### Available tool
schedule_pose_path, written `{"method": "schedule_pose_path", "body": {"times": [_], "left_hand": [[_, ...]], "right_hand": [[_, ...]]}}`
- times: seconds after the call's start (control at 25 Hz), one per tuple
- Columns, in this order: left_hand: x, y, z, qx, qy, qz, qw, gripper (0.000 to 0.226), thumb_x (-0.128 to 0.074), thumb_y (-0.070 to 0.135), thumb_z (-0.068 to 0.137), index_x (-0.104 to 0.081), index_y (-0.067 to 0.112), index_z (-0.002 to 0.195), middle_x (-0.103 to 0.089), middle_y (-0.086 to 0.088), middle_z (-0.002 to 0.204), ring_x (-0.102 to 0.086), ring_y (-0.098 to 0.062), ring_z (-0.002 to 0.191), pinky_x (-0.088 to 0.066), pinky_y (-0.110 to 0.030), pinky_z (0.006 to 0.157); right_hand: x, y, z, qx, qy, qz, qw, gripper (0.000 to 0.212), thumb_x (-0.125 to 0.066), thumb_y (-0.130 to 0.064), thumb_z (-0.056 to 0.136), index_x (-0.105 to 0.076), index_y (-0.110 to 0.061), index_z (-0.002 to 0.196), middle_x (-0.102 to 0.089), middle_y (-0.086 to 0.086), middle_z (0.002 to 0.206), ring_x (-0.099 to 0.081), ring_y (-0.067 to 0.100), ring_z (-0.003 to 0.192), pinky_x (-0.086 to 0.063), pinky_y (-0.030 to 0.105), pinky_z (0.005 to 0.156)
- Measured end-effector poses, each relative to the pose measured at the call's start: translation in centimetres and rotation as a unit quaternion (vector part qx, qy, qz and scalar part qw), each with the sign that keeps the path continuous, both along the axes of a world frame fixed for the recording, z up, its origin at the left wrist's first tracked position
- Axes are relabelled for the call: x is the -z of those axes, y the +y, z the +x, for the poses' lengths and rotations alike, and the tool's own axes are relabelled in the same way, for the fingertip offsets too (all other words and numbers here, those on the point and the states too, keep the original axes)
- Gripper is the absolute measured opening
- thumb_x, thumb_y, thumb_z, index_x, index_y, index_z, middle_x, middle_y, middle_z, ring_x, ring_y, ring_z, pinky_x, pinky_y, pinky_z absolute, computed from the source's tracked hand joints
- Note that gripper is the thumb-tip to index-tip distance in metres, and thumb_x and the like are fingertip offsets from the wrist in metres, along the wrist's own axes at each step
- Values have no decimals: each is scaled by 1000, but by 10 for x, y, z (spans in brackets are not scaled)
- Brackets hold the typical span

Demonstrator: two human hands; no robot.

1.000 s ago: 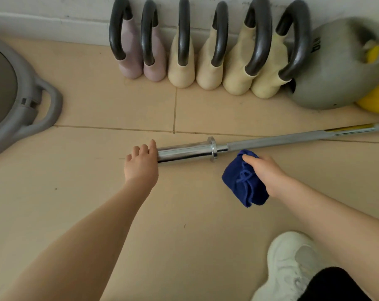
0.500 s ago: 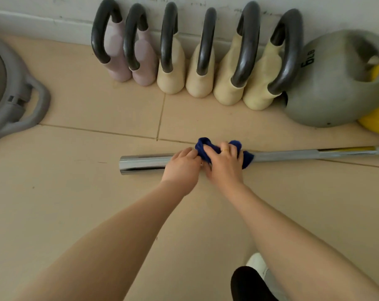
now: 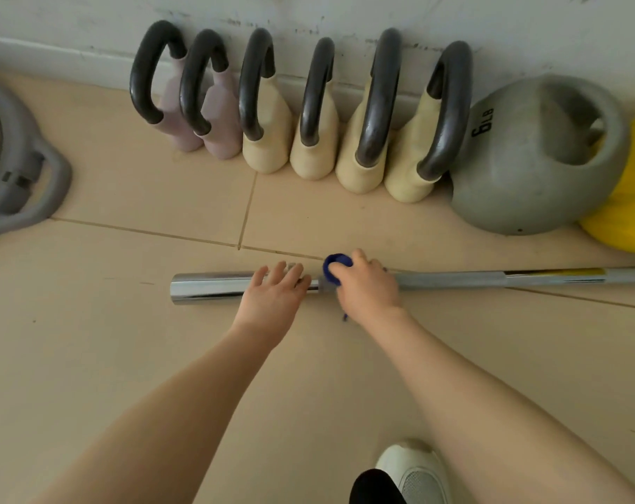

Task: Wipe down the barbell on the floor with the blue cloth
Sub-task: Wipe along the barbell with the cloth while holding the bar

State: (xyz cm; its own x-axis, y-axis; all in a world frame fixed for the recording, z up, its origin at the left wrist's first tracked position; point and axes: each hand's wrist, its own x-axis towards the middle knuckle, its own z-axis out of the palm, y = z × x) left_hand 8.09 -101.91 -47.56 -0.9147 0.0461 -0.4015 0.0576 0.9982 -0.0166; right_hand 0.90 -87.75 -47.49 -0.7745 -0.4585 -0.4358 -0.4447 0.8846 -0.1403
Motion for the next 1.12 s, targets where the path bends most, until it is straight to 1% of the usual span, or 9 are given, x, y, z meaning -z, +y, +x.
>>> {"method": "schedule_pose_path", "body": {"times": [0.08,0.16,0.28,0.4,0.52,0.6,0.8,1.0,1.12], "left_hand": [[1,-1,-1,-12,9,-7,1000,46,-68,11,74,-57,18,119,-55,-2,127,-50,-25,121,-40,-39,101],[3,0,-4,-27,4,31,999,49,-56,7,83,-48,20,130,-43,-1,140,-38,-26,131,-31,-39,108],[4,0,-8,-39,-9,45,998,50,-48,7,88,-40,23,135,-31,3,147,-28,-24,136,-24,-37,111],[5,-4,-13,-45,-2,56,997,50,-50,7,88,-41,24,134,-31,3,147,-33,-23,132,-25,-34,109],[6,-6,-15,-41,-19,46,998,52,-51,10,89,-38,26,137,-28,3,150,-31,-23,134,-27,-34,108],[5,-7,-16,-46,-32,52,997,52,-51,10,90,-37,28,137,-26,4,151,-28,-23,136,-27,-35,108],[-2,-3,-25,-83,-68,64,992,51,-49,6,89,-42,26,135,-25,2,153,-24,-25,138,-27,-35,109],[-9,36,-25,-111,-69,66,989,51,-37,1,88,-35,10,139,-29,-6,150,-13,-29,143,-13,-39,119],[-10,55,-21,-60,-65,129,988,67,-31,-4,89,-13,18,150,-11,-2,159,-2,-23,148,-4,-37,121]], "right_hand": [[-6,-3,3,-52,-28,-3,998,30,-56,-13,86,-54,-24,114,-43,12,118,-54,36,98,-40,37,68],[-10,17,-11,-51,-32,30,998,32,-50,-12,89,-55,-29,116,-43,11,117,-54,35,101,-41,37,70],[-5,53,-22,89,34,109,990,27,-44,-16,93,-54,-25,117,-44,12,117,-53,34,103,-44,37,75],[2,28,-3,173,-16,32,984,24,-43,-21,93,-51,-20,115,-43,14,107,-60,37,98,-43,35,71],[-1,4,21,11,-22,-9,1000,36,-57,-15,86,-47,-26,119,-42,12,117,-63,33,89,-45,34,65],[-4,30,10,-23,17,24,999,41,-57,-15,86,-44,-29,123,-44,11,114,-62,33,89,-42,34,64],[0,81,-11,215,48,81,972,30,-43,-12,91,-48,-23,119,-43,11,102,-60,32,77,-44,33,63],[3,66,1,18,38,44,998,42,-52,-18,88,-42,-26,128,-47,14,117,-62,34,90,-47,36,69],[2,134,-30,188,74,93,975,32,-47,-22,92,-46,-24,124,-48,16,110,-62,38,85,-49,38,69]]}}
